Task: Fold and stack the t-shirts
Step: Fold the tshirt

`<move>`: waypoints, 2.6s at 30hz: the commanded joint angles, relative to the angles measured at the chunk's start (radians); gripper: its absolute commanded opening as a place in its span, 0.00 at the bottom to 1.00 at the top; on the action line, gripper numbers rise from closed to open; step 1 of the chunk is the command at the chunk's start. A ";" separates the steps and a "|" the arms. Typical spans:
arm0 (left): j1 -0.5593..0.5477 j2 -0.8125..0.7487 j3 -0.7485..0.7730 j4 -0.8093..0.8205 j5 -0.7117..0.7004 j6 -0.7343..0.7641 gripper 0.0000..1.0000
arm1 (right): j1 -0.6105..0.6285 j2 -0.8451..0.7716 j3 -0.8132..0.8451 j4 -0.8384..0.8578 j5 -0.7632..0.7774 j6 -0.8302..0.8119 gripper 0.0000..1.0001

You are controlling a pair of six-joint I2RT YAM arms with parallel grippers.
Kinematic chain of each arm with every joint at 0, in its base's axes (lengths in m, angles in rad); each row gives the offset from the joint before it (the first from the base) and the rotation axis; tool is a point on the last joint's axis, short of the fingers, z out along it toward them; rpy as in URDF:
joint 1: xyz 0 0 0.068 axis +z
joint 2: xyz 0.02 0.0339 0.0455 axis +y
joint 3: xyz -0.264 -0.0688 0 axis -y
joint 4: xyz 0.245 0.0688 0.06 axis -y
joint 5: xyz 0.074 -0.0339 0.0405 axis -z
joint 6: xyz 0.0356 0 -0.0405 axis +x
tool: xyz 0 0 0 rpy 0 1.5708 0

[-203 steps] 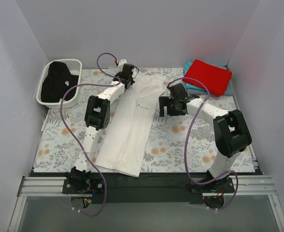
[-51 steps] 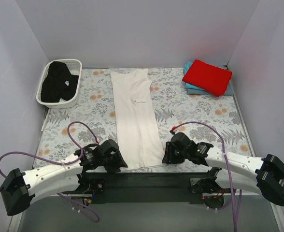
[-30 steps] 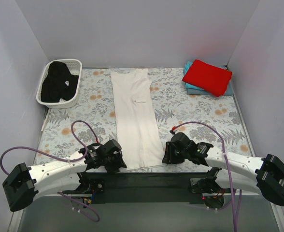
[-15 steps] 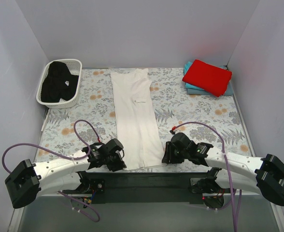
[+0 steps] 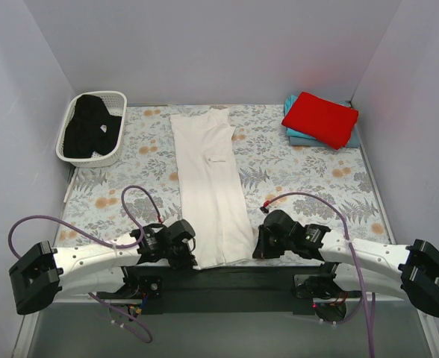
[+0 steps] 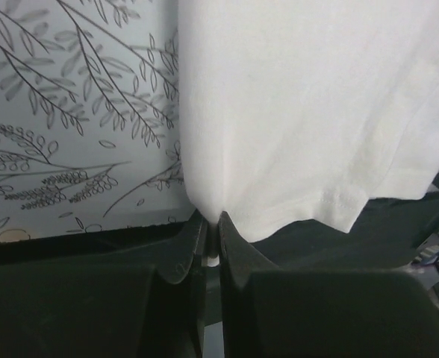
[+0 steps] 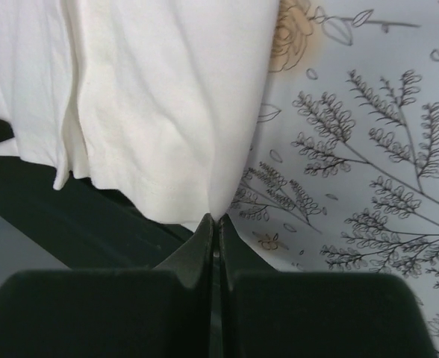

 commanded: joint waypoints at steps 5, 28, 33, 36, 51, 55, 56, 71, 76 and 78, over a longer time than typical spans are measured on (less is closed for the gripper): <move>-0.131 -0.024 0.080 -0.117 -0.055 -0.124 0.00 | 0.076 -0.091 0.079 -0.129 0.062 0.016 0.01; 0.416 0.336 0.409 0.061 -0.097 0.242 0.00 | -0.206 0.578 0.796 -0.145 0.201 -0.387 0.01; 0.501 0.440 0.478 0.107 -0.100 0.269 0.00 | -0.275 0.690 0.884 -0.081 0.165 -0.418 0.01; 0.541 0.494 0.512 0.132 -0.086 0.278 0.00 | -0.321 0.742 0.939 -0.055 0.139 -0.424 0.01; 0.674 0.643 0.650 0.173 -0.040 0.329 0.00 | -0.427 0.939 1.145 -0.019 -0.020 -0.418 0.01; 0.699 0.678 0.683 0.175 -0.029 0.337 0.00 | -0.449 0.965 1.163 -0.007 -0.052 -0.410 0.01; 0.705 0.681 0.693 0.175 -0.026 0.340 0.00 | -0.452 0.968 1.166 -0.006 -0.057 -0.409 0.01; 0.798 0.801 0.803 0.219 0.072 0.409 0.00 | -0.515 1.017 1.180 0.020 -0.131 -0.396 0.01; 0.815 0.819 0.815 0.242 0.112 0.416 0.00 | -0.524 1.038 1.202 0.024 -0.145 -0.398 0.01; 0.826 0.819 0.814 0.254 0.124 0.418 0.00 | -0.530 1.049 1.214 0.024 -0.146 -0.401 0.01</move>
